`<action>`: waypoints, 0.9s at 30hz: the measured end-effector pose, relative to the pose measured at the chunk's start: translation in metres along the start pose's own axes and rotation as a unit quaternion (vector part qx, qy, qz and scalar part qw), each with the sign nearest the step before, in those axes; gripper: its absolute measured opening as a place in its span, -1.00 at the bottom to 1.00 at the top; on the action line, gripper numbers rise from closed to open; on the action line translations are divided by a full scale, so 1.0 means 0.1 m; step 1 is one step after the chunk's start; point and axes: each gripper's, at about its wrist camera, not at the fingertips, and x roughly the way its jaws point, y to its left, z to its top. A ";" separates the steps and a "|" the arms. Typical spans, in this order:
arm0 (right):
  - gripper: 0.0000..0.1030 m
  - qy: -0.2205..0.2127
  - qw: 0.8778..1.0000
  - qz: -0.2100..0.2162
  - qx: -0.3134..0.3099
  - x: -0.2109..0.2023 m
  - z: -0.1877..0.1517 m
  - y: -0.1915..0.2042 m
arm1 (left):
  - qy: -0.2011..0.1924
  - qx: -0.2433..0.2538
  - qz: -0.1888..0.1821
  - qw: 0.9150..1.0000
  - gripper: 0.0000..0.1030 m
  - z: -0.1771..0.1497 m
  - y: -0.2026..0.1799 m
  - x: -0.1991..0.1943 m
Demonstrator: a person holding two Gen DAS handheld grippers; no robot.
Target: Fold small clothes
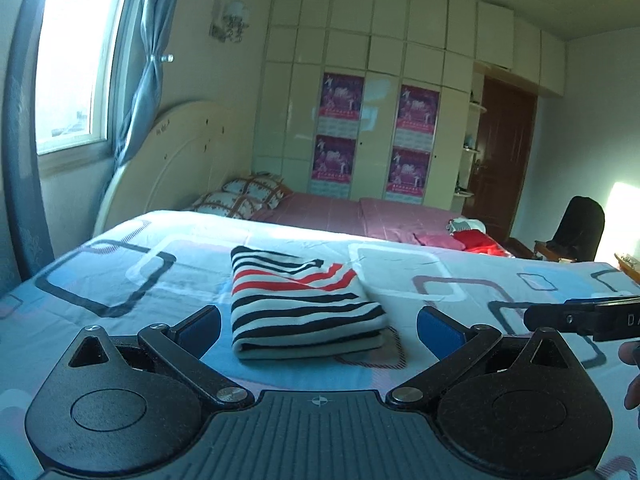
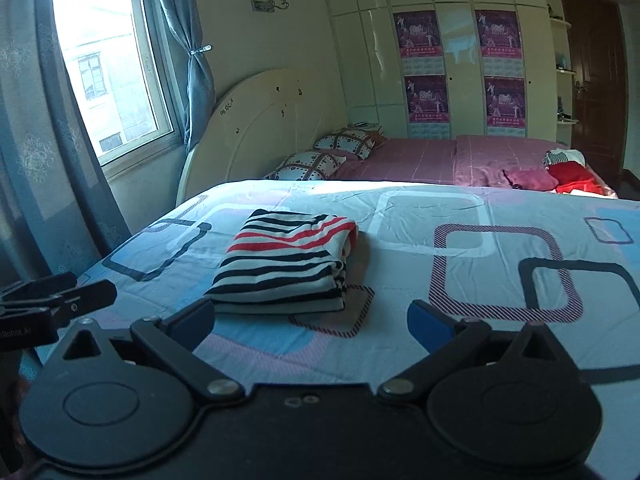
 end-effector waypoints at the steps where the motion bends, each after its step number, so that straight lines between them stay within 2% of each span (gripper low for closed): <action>1: 0.99 -0.003 1.000 0.000 0.002 -0.08 -0.04 0.02 | -0.001 0.000 0.000 1.000 1.00 -0.01 -0.01 -0.10; 6: 0.99 -0.012 1.000 0.003 0.015 -0.36 -0.15 0.06 | 0.000 0.000 -0.005 1.000 1.00 -0.10 -0.03 -0.45; 12: 0.99 -0.022 1.000 -0.001 -0.007 -0.49 -0.16 0.20 | -0.007 -0.006 -0.007 1.000 1.00 -0.13 -0.05 -0.65; 18: 0.99 -0.027 1.000 -0.003 -0.015 -0.50 -0.10 0.26 | -0.026 -0.007 -0.007 1.000 1.00 -0.04 -0.06 -0.74; 27: 0.99 -0.034 0.999 -0.001 -0.020 -0.54 -0.11 0.30 | -0.031 -0.008 -0.007 0.999 1.00 -0.01 -0.07 -0.72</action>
